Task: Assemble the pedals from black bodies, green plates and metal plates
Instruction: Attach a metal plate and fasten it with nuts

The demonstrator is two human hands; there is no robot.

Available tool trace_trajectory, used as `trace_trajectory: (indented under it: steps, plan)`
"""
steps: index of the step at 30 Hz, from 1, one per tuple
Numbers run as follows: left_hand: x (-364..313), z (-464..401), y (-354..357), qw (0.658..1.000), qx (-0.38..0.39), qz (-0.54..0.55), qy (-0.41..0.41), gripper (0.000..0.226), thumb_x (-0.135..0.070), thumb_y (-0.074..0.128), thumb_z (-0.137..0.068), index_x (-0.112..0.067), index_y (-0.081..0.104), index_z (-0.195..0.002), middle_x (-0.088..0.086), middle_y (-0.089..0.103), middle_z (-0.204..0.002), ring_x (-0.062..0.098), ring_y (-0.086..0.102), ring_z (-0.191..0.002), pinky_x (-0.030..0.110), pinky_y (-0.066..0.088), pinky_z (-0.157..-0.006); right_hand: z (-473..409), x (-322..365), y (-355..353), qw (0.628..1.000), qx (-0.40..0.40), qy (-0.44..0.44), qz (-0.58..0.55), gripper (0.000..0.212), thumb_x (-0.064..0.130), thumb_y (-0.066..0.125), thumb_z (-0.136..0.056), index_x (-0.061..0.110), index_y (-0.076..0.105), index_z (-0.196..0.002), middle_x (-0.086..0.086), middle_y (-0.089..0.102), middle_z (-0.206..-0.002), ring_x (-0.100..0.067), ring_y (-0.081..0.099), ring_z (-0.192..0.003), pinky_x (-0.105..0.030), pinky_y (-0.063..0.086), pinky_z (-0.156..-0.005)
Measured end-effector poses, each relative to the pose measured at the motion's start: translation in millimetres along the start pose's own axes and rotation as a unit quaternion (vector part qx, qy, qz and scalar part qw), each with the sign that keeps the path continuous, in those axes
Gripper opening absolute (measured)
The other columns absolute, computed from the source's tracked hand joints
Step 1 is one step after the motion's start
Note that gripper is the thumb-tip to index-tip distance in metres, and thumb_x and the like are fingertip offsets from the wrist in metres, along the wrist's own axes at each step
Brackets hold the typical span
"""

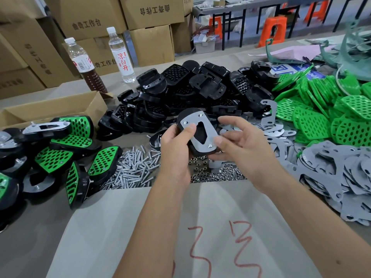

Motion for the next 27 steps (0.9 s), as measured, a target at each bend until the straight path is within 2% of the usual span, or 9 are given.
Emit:
trace_trajectory:
  steps: [3,6,8,11,14,17,22,24,27]
  plan:
    - [-7.5,-7.2,-16.1,0.998,-0.051,0.001,0.045,0.010,-0.010,0.065,-0.100,-0.012,0.072,-0.106,0.005,0.080,-0.096,0.019,0.074,-0.086,0.038,0.062,-0.080,2.0,2.9,-1.6,0.980,-0.029,-0.060,0.189,0.017,0.013,0.061,-0.104,0.018,0.063,-0.120,-0.001,0.069,-0.086,-0.017,0.072,-0.070,-0.034,0.059,-0.070]
    - [-13.4,-15.0,-34.4,0.992,-0.097,-0.003,0.075,0.009,-0.008,0.067,-0.098,-0.017,0.071,-0.098,0.009,0.079,-0.103,0.025,0.074,-0.095,0.048,0.061,-0.095,5.2,5.4,16.6,0.873,0.048,-0.154,0.460,0.006,0.018,0.072,-0.096,0.022,0.076,-0.099,0.014,0.060,-0.086,-0.004,0.052,-0.082,-0.033,0.047,-0.082]
    - [-15.8,-17.8,-43.1,0.989,-0.117,-0.002,0.086,0.010,-0.008,0.067,-0.098,-0.017,0.070,-0.095,0.009,0.078,-0.102,0.025,0.073,-0.095,0.052,0.059,-0.098,6.6,1.4,33.2,0.836,0.114,-0.155,0.514,0.006,0.025,0.074,-0.095,0.028,0.079,-0.099,0.012,0.058,-0.090,-0.013,0.045,-0.094,-0.035,0.042,-0.085]
    - [-17.8,-20.0,-50.6,0.986,-0.137,-0.005,0.091,0.009,-0.010,0.068,-0.096,-0.017,0.069,-0.091,0.006,0.075,-0.096,0.022,0.069,-0.091,0.055,0.056,-0.099,5.7,-0.2,49.0,0.817,0.155,-0.145,0.536,0.005,0.030,0.073,-0.096,0.031,0.077,-0.098,0.011,0.057,-0.092,-0.017,0.044,-0.101,-0.034,0.042,-0.085]
    - [-16.5,-21.4,-52.2,0.987,-0.138,-0.008,0.088,0.008,-0.010,0.069,-0.095,-0.016,0.067,-0.089,0.008,0.072,-0.095,0.024,0.066,-0.089,0.055,0.057,-0.096,2.7,-0.8,51.5,0.822,0.162,-0.127,0.530,0.006,0.026,0.072,-0.096,0.029,0.073,-0.090,0.012,0.056,-0.091,-0.016,0.045,-0.102,-0.034,0.042,-0.088]
    - [-14.2,-20.9,-50.2,0.989,-0.123,-0.023,0.081,0.005,-0.010,0.070,-0.093,-0.013,0.068,-0.090,0.009,0.070,-0.090,0.023,0.064,-0.083,0.045,0.055,-0.080,2.7,-3.2,51.9,0.820,0.152,-0.120,0.538,0.009,0.022,0.067,-0.098,0.023,0.068,-0.090,0.011,0.060,-0.093,-0.016,0.048,-0.101,-0.038,0.045,-0.090]
    - [-8.0,-16.9,-35.9,0.998,-0.028,-0.062,0.014,0.007,-0.009,0.066,-0.094,-0.009,0.072,-0.095,0.007,0.074,-0.084,0.021,0.070,-0.073,0.032,0.057,-0.065,0.8,18.1,7.7,0.945,-0.051,-0.146,0.288,0.017,0.004,0.073,-0.092,0.018,0.068,-0.084,0.004,0.068,-0.073,-0.015,0.062,-0.069,-0.031,0.054,-0.069]
    - [-4.7,-12.6,-25.1,0.997,0.022,-0.077,-0.011,0.010,-0.009,0.064,-0.096,-0.010,0.074,-0.098,0.005,0.076,-0.082,0.016,0.072,-0.066,0.026,0.055,-0.054,-0.3,22.1,-10.9,0.967,-0.091,-0.145,0.191,0.017,-0.002,0.078,-0.088,0.015,0.073,-0.085,0.001,0.072,-0.077,-0.017,0.067,-0.072,-0.035,0.060,-0.074]
    - [2.0,-6.8,-12.1,0.993,0.064,-0.093,-0.039,0.014,-0.010,0.063,-0.098,-0.006,0.073,-0.108,0.006,0.077,-0.085,0.017,0.072,-0.067,0.028,0.057,-0.052,-1.5,19.1,-22.2,0.977,-0.106,-0.123,0.135,0.018,-0.001,0.081,-0.086,0.014,0.079,-0.096,0.001,0.077,-0.081,-0.014,0.072,-0.075,-0.034,0.063,-0.080]
Point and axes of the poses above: each hand's wrist, its own z-axis away from the middle knuckle, its own y-axis out of the palm, x = y × z, the point moved 6 cm from there along -z, towards the middle knuckle
